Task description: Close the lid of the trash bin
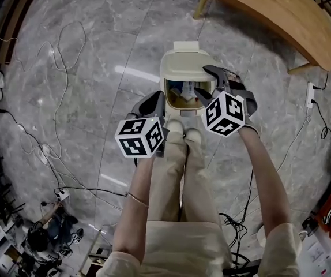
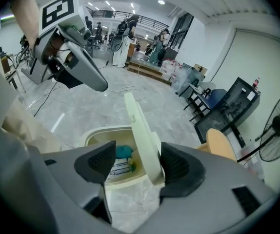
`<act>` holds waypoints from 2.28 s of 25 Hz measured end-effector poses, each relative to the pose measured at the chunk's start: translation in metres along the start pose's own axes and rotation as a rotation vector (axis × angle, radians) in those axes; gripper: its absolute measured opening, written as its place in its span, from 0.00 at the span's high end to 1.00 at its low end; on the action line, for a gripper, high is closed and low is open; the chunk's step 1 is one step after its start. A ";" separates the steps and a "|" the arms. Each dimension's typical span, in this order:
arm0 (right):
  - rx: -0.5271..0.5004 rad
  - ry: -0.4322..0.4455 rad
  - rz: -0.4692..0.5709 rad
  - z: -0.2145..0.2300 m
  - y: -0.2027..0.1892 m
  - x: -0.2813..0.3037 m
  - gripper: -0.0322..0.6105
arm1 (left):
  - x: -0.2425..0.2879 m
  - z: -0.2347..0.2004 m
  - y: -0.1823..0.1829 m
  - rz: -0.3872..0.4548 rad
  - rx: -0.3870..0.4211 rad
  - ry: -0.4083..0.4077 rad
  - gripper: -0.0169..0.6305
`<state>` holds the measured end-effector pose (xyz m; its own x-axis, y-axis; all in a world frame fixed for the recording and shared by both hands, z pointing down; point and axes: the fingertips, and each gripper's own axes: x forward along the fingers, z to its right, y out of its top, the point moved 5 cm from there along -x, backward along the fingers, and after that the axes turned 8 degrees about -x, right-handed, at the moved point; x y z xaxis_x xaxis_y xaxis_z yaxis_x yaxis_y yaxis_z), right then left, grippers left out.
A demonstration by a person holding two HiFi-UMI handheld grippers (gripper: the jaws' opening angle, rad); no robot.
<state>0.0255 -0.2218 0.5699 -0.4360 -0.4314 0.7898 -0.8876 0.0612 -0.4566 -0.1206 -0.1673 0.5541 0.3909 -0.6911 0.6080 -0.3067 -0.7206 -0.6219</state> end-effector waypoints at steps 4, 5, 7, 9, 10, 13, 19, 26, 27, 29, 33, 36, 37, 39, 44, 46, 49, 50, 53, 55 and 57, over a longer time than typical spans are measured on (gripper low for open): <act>-0.013 0.023 0.003 -0.015 -0.005 -0.001 0.50 | 0.001 0.009 -0.016 -0.009 -0.007 -0.014 0.94; -0.020 0.030 0.003 -0.019 -0.006 0.000 0.50 | 0.000 0.011 -0.019 -0.009 -0.009 -0.013 0.94; -0.031 0.043 0.006 -0.025 -0.008 0.000 0.50 | -0.001 0.013 -0.025 -0.009 -0.014 -0.009 0.94; -0.037 0.051 0.006 -0.029 -0.010 0.001 0.50 | -0.001 0.015 -0.030 -0.009 -0.019 -0.007 0.94; -0.037 0.055 0.008 -0.032 -0.011 0.001 0.50 | -0.002 0.015 -0.032 -0.009 -0.021 -0.004 0.94; -0.033 0.071 0.019 -0.039 -0.012 0.002 0.50 | -0.006 0.015 -0.037 -0.002 -0.031 0.012 0.94; -0.074 0.113 0.016 -0.059 -0.019 0.004 0.50 | -0.012 0.016 -0.052 0.005 -0.056 0.033 0.94; -0.093 0.149 0.020 -0.076 -0.026 0.006 0.50 | -0.016 0.021 -0.070 0.010 -0.087 0.049 0.94; -0.091 0.155 0.023 -0.077 -0.026 0.007 0.50 | -0.017 0.021 -0.071 0.012 -0.091 0.051 0.94; -0.085 0.173 0.028 -0.082 -0.027 0.008 0.50 | -0.018 0.022 -0.074 0.014 -0.098 0.056 0.94; -0.059 0.209 0.039 -0.093 -0.029 0.009 0.53 | -0.018 0.023 -0.080 0.004 -0.103 0.058 0.94; -0.039 0.228 0.046 -0.100 -0.030 0.011 0.59 | -0.018 0.021 -0.082 0.000 -0.106 0.059 0.94; -0.027 0.232 0.047 -0.102 -0.031 0.012 0.60 | -0.017 0.021 -0.082 -0.001 -0.108 0.059 0.94; 0.006 0.233 0.048 -0.102 -0.033 0.015 0.62 | -0.015 0.020 -0.083 -0.003 -0.106 0.058 0.94; 0.177 0.253 0.074 -0.104 -0.041 0.024 0.69 | -0.009 0.014 -0.088 -0.022 -0.111 0.045 0.94; 0.303 0.260 0.096 -0.103 -0.044 0.027 0.71 | -0.007 0.011 -0.092 -0.034 -0.122 0.037 0.94; 0.482 0.255 0.132 -0.102 -0.050 0.031 0.76 | -0.005 0.007 -0.098 -0.058 -0.126 0.030 0.94; 0.531 0.248 0.140 -0.102 -0.053 0.033 0.78 | -0.004 0.006 -0.099 -0.064 -0.127 0.026 0.94; 0.638 0.217 0.144 -0.100 -0.060 0.036 0.86 | -0.002 0.003 -0.101 -0.077 -0.126 0.015 0.94; 0.662 0.200 0.135 -0.102 -0.063 0.040 0.90 | 0.000 -0.001 -0.103 -0.084 -0.121 0.012 0.94; 0.677 0.185 0.122 -0.105 -0.066 0.045 0.92 | 0.004 -0.005 -0.104 -0.090 -0.114 0.008 0.94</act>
<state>0.0486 -0.1511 0.6788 -0.5981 -0.2934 0.7458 -0.5696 -0.4989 -0.6532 -0.0910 -0.0954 0.6237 0.4146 -0.6237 0.6627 -0.3677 -0.7809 -0.5049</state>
